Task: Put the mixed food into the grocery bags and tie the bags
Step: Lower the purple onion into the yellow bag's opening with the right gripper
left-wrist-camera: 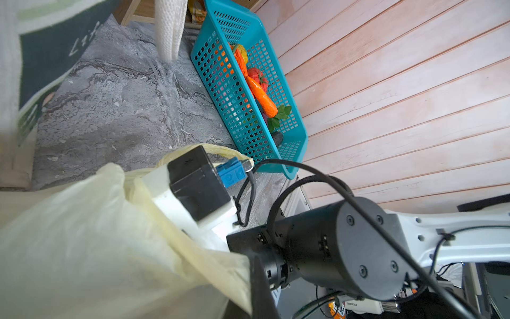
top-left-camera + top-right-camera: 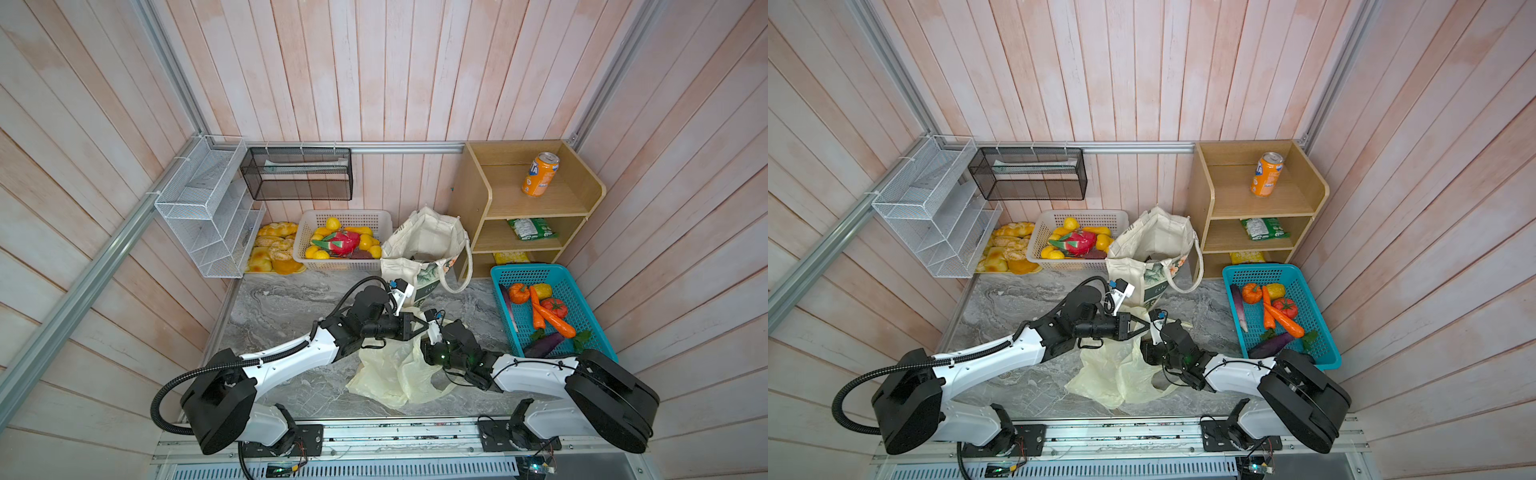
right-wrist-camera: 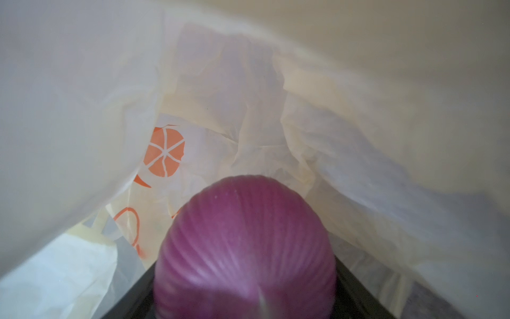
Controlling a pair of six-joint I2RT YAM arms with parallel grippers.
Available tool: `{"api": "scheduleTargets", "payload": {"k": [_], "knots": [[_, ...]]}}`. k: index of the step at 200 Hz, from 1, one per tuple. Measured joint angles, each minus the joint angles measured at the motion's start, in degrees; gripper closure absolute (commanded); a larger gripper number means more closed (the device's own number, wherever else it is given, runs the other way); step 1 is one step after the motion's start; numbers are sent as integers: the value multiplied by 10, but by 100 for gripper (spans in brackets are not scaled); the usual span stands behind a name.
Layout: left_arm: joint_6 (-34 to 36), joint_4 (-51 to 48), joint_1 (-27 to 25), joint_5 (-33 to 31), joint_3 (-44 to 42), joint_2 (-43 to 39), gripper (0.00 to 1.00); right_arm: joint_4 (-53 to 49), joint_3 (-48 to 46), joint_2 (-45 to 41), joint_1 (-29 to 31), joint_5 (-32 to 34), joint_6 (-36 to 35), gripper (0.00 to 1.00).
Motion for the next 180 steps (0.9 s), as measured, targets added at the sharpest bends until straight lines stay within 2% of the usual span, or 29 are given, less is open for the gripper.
{"api": "scheduleTargets", "payload": {"k": [22,75,142,180], "knots": [[2,5,0,0,-11,-1,100,0,0,0,0,-1,0,21],[18,9,19,-1,-66,-33,100,-17,1,-14,0,3,0,9],[32,26,39,0,-97,-59,100,-49,3,-40,0,6,0,9],[32,31,40,-6,-111,-67,100,-88,13,-82,0,3,2,14]]}}
